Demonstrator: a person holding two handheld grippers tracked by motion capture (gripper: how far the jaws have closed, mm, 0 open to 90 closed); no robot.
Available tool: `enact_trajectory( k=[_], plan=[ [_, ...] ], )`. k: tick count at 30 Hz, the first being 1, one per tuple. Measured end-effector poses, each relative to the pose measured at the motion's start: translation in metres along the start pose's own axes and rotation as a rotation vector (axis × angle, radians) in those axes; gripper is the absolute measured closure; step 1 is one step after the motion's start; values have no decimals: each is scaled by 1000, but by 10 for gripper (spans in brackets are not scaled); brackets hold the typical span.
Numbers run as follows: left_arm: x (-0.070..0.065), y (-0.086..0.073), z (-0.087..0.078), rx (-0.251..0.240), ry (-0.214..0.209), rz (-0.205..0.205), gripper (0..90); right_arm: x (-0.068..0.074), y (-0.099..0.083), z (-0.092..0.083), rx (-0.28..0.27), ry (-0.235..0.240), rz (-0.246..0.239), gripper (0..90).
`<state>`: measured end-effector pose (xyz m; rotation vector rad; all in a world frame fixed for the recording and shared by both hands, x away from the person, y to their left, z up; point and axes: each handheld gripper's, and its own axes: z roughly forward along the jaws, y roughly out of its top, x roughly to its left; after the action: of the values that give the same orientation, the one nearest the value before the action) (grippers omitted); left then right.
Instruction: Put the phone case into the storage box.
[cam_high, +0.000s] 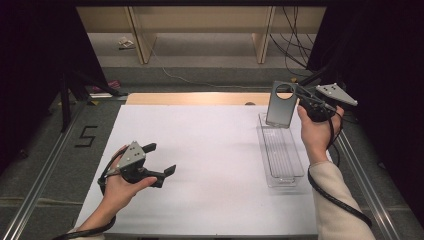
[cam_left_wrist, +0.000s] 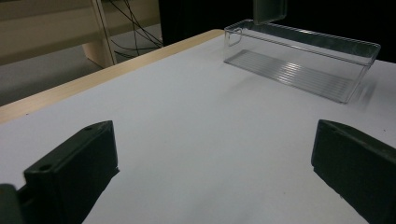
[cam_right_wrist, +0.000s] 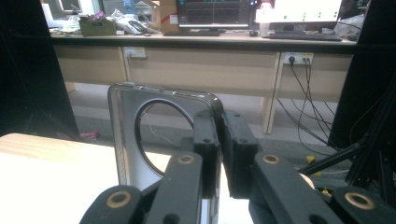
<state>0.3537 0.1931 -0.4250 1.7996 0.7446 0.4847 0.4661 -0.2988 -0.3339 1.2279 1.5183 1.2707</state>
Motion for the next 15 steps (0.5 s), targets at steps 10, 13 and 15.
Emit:
enact_trajectory(
  k=[10, 13, 15],
  plan=[
    [0, 0, 0, -1, 0, 1, 0, -1, 0, 2, 2, -1, 0, 853],
    [0, 0, 0, -1, 0, 2, 0, -2, -1, 3, 1, -3, -1, 853],
    [0, 0, 0, -1, 0, 1, 0, -3, -1, 3, 2, -3, 0, 853]
  ],
)
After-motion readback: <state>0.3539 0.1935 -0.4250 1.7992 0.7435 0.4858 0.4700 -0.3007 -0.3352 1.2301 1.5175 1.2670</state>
